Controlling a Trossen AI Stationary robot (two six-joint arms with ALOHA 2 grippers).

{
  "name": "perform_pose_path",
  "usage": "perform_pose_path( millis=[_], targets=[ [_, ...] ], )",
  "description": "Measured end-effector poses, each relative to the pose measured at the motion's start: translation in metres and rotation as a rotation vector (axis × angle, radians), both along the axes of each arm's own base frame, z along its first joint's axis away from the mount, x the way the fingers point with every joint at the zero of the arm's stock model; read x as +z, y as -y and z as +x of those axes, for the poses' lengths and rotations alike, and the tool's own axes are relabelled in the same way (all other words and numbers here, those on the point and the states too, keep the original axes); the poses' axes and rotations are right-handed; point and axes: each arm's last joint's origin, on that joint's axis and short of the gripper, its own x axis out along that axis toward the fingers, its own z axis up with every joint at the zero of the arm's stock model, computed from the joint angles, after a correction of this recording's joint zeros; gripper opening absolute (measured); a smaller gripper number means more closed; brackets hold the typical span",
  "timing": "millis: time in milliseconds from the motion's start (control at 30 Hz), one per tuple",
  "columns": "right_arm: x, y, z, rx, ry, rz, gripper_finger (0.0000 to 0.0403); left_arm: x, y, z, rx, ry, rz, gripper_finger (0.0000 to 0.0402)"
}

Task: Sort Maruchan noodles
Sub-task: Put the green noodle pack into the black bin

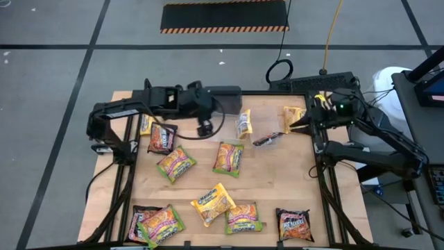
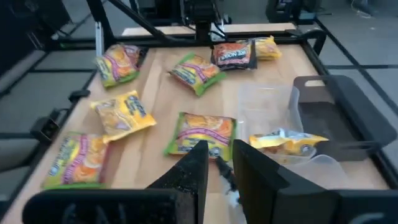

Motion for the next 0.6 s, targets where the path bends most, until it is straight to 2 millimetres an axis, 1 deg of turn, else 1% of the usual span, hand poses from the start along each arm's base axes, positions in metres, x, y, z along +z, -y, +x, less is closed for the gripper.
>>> perform_pose_path(
  millis=[67,133,233,300,433,600],
  targets=[
    [0.0,-0.002,0.0,0.002,-0.006,0.041,0.007,0.0,0.006,-0.005,0.023,-0.011,-0.036,0.0049],
    [-0.001,-0.004,0.002,0.01,-0.017,0.082,0.007,0.0,0.012,-0.015,0.039,-0.054,-0.065,0.0049],
    [0.0,-0.008,0.004,0.047,-0.013,0.119,0.007,-0.001,0.022,-0.02,0.055,-0.077,-0.097,0.0049],
    [0.001,-0.009,0.009,0.074,-0.004,0.128,0.007,-0.002,0.029,-0.024,0.055,-0.11,-0.109,0.0049],
    [0.003,-0.013,0.018,0.121,0.016,0.155,0.007,-0.002,0.043,-0.029,0.04,-0.121,-0.125,0.0049],
    [-0.001,-0.017,0.033,0.175,-0.027,0.16,0.007,-0.001,0.058,-0.035,0.017,-0.133,-0.141,0.0049]
  ],
)
